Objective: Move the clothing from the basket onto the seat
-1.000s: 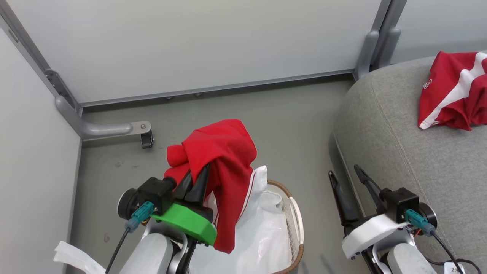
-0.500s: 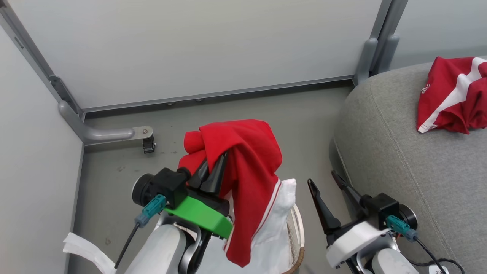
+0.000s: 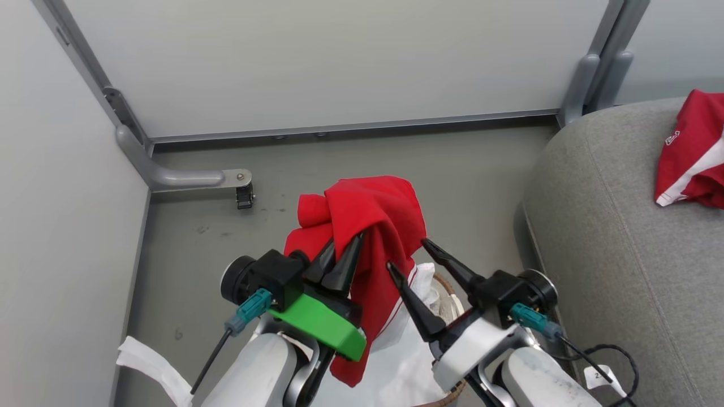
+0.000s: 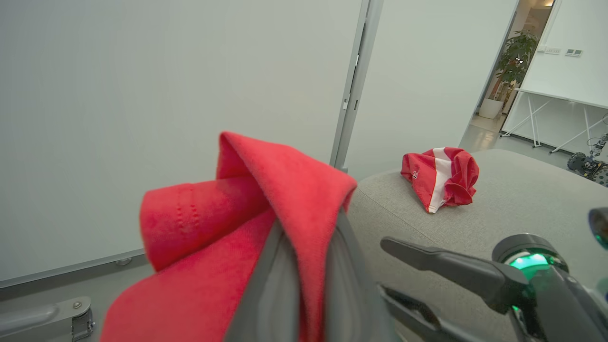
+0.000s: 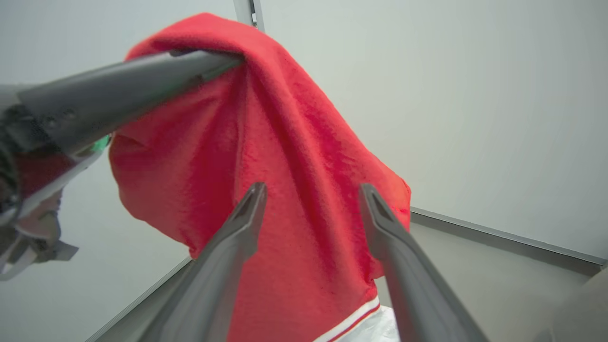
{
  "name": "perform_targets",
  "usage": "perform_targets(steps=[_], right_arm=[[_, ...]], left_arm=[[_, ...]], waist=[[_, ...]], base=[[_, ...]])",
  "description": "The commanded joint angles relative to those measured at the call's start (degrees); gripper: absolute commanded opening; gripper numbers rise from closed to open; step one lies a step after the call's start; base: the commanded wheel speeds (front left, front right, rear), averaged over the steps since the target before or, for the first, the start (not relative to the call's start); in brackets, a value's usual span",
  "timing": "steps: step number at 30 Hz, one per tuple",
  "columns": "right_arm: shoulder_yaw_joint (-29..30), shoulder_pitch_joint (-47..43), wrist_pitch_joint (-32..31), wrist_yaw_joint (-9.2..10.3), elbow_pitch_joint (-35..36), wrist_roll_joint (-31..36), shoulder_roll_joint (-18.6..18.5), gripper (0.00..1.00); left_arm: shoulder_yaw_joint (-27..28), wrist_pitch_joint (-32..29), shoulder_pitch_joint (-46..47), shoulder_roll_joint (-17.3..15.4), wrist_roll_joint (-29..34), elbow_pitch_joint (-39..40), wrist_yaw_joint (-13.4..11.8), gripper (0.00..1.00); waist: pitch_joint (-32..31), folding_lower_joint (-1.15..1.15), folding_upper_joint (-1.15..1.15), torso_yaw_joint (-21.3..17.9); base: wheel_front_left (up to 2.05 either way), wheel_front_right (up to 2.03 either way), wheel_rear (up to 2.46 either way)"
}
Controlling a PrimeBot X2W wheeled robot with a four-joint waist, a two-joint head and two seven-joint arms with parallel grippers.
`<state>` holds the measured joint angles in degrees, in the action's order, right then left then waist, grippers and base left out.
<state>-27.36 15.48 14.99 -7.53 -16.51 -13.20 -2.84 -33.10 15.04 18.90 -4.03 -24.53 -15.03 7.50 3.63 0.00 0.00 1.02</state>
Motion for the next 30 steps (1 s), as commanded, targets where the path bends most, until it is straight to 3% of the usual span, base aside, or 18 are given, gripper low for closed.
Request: perform_targets(steps=[1,8,17,20,27,28,29,30], right_arm=[[-1.22,1.14,0.28,0.08,-0.44,-0.67,-0.22,1.00],[-5.51,4.52,0.28,0.08,-2.68,-1.37,-0.22,1.00],[-5.27,7.49,0.29,0.08,-7.00,-1.09,-0.20,1.00],[-4.90,7.76,0.28,0.08,-8.18,-1.75,-0.20,0.00],[-3.80,6.75,0.28,0.08,-8.40,-3.23,-0.22,0.00],[-3.46,6.21,0.29,0.08,-8.46,-3.43,-0.25,0.00],[-2.94,5.75,0.28,0.08,-8.31,-3.54,-0.25,0.00],[-2.46,5.42,0.29,0.08,-8.20,-3.37,-0.25,0.00]], left_arm=[[-0.34,0.20,1.30,0.25,-0.18,-0.03,-0.05,0.00],[-2.75,0.20,2.64,0.59,-0.97,-0.18,-0.05,0.00],[-7.38,0.20,3.95,1.02,-2.31,0.91,-0.05,0.00],[-8.44,0.20,4.05,1.06,-2.75,1.26,-0.05,0.00],[-6.65,0.19,2.48,1.10,-1.90,0.86,-0.05,0.00],[-6.24,0.19,2.01,1.10,-1.70,0.56,-0.05,0.57],[-5.72,0.19,1.70,1.09,-1.43,0.46,-0.05,1.00],[-5.14,0.19,1.49,1.10,-1.14,0.37,-0.05,1.00]], waist=[[0.68,0.00,0.00,1.22],[1.46,0.00,0.00,3.82],[1.90,0.00,0.00,7.39],[1.87,0.00,0.00,8.19],[1.63,0.00,0.00,7.74],[1.60,0.00,0.00,7.37],[1.52,0.00,0.00,6.77],[1.51,0.00,0.00,6.18]], base=[[0.00,0.00,0.00],[0.00,0.00,0.00],[0.00,0.00,0.00],[0.00,0.00,0.00],[0.00,0.00,0.00],[0.00,0.00,0.00],[0.00,0.00,0.00],[0.00,0.00,0.00]])
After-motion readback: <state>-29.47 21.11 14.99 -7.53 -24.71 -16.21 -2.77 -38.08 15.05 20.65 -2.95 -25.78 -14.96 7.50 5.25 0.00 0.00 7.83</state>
